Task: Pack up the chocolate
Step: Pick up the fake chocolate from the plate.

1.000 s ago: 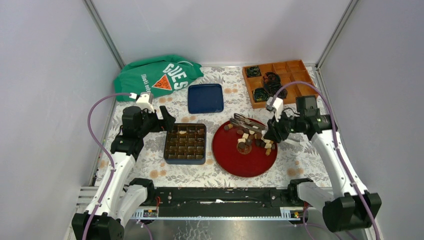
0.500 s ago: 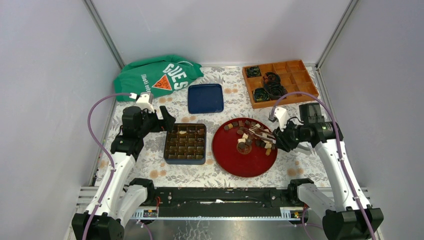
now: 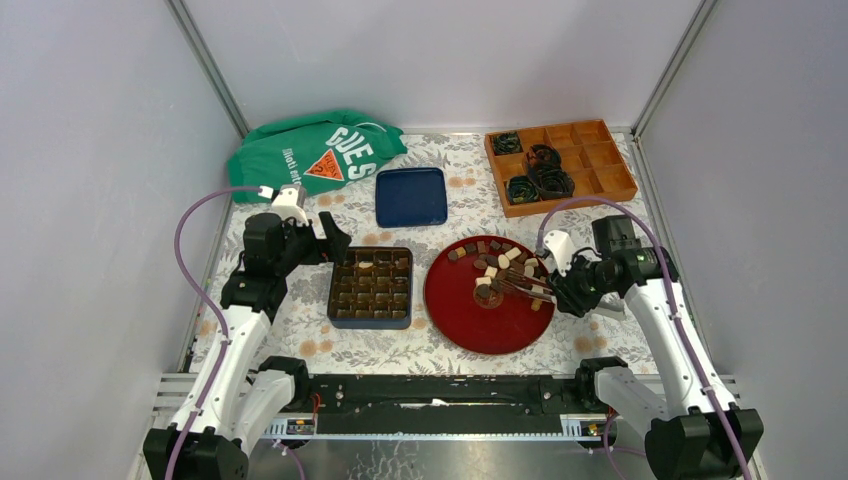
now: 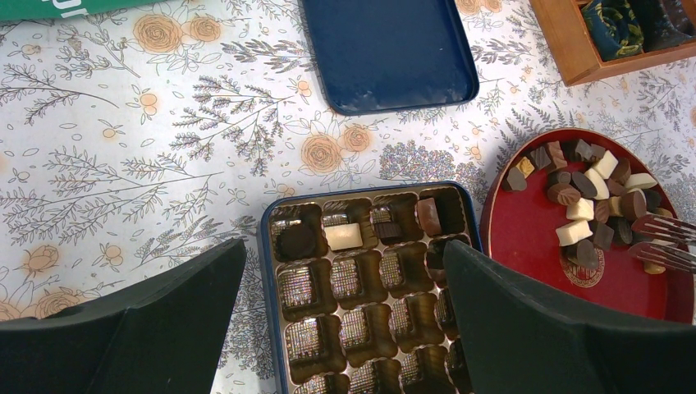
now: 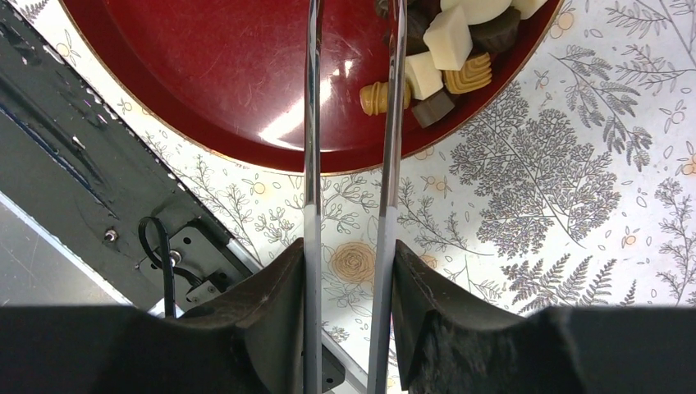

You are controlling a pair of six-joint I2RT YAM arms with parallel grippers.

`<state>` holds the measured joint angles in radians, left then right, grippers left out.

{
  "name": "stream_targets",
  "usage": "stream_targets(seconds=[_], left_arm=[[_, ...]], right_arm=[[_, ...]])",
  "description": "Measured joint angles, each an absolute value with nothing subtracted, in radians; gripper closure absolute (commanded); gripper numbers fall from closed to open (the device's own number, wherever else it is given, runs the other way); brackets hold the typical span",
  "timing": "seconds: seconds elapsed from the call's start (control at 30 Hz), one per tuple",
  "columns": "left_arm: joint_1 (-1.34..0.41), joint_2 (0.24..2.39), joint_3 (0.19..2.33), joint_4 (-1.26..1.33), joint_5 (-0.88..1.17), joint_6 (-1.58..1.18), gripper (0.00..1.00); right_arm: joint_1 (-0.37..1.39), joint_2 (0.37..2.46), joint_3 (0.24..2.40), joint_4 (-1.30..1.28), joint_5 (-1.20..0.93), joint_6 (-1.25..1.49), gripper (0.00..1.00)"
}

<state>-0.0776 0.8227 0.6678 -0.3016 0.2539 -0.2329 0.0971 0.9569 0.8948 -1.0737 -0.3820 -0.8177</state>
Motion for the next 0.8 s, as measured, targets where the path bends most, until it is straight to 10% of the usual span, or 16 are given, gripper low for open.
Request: stream_targets(seconds=[0.8], left_arm=[[-0.078, 0.823, 0.668, -0.302, 0.254, -0.233, 0.01]], right_arm=[[0.097, 1.055, 0.845, -1.015, -0.398, -0.827, 0.55]])
